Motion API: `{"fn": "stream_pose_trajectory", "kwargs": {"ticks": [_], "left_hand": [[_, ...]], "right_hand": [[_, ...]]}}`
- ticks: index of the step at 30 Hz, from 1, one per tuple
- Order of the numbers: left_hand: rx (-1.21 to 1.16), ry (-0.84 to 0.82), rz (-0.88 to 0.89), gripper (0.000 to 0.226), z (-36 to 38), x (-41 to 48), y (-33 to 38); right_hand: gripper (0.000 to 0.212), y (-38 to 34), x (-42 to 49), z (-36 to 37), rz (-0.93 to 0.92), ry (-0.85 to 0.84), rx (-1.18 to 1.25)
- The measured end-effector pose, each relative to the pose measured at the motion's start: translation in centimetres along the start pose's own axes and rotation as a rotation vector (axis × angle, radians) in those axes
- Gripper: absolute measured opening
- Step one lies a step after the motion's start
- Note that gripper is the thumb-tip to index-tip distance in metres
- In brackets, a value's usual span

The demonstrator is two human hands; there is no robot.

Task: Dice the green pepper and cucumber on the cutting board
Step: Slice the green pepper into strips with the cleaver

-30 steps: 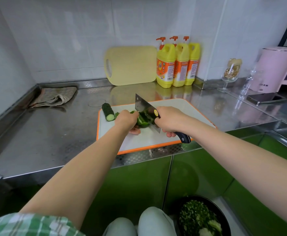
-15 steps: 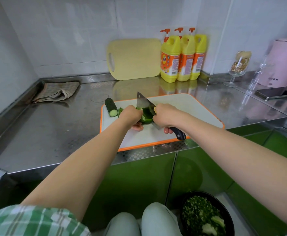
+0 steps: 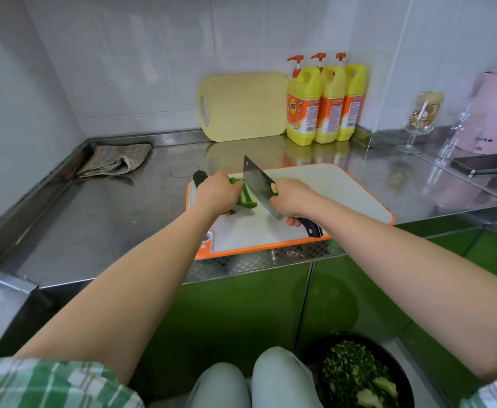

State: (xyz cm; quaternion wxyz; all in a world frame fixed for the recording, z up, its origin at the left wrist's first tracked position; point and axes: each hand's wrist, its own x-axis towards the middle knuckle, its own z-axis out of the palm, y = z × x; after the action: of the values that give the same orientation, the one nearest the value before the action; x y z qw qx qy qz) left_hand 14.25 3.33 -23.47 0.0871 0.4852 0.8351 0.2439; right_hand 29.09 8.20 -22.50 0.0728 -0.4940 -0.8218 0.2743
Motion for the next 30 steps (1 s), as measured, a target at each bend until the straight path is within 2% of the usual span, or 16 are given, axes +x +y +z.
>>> {"fn": "stream_pose_trajectory", "kwargs": {"ticks": [4, 7, 10, 14, 16, 19, 24, 26, 30], "left_hand": [[0.214, -0.013, 0.007, 0.039, 0.2, -0.5, -1.5], [0.353, 0.175, 0.043, 0.046, 0.2, -0.7, -1.6], [0.291, 0.307, 0.173, 0.044, 0.1, -0.8, -0.2], [0.139, 0.154, 0.277, 0.035, 1.6, -0.4, 2.8], [0.15, 0.038, 0.248, 0.036, 2.8, -0.1, 4.1], [0.159, -0.053, 0.175, 0.029, 4.3, 0.7, 5.1], [0.102, -0.107, 0.045, 0.03, 5.5, 2.3, 5.1], [0.022, -0.125, 0.017, 0.033, 5.7, 3.0, 5.0], [-0.195, -0.17, -0.029, 0.021, 5.1, 3.2, 4.7]], "right_hand": [[0.013, 1.0, 0.3, -1.2, -0.103, 0.159, 0.159], [0.013, 2.4, 0.9, -2.9, -0.071, 0.288, 0.317], [0.02, 4.4, 1.5, -3.4, -0.005, 0.338, 0.417], [0.025, 7.1, 1.5, -1.4, 0.095, 0.299, 0.591], [0.026, 8.0, 1.5, -0.6, 0.121, 0.276, 0.677], [0.022, 8.7, 2.0, -0.4, 0.123, 0.234, 0.757], [0.021, 9.0, 2.0, -0.9, 0.098, 0.153, 0.701], [0.02, 9.0, 2.1, -1.1, 0.092, 0.141, 0.66], [0.018, 8.6, 2.0, -1.6, 0.1, 0.122, 0.618]]}}
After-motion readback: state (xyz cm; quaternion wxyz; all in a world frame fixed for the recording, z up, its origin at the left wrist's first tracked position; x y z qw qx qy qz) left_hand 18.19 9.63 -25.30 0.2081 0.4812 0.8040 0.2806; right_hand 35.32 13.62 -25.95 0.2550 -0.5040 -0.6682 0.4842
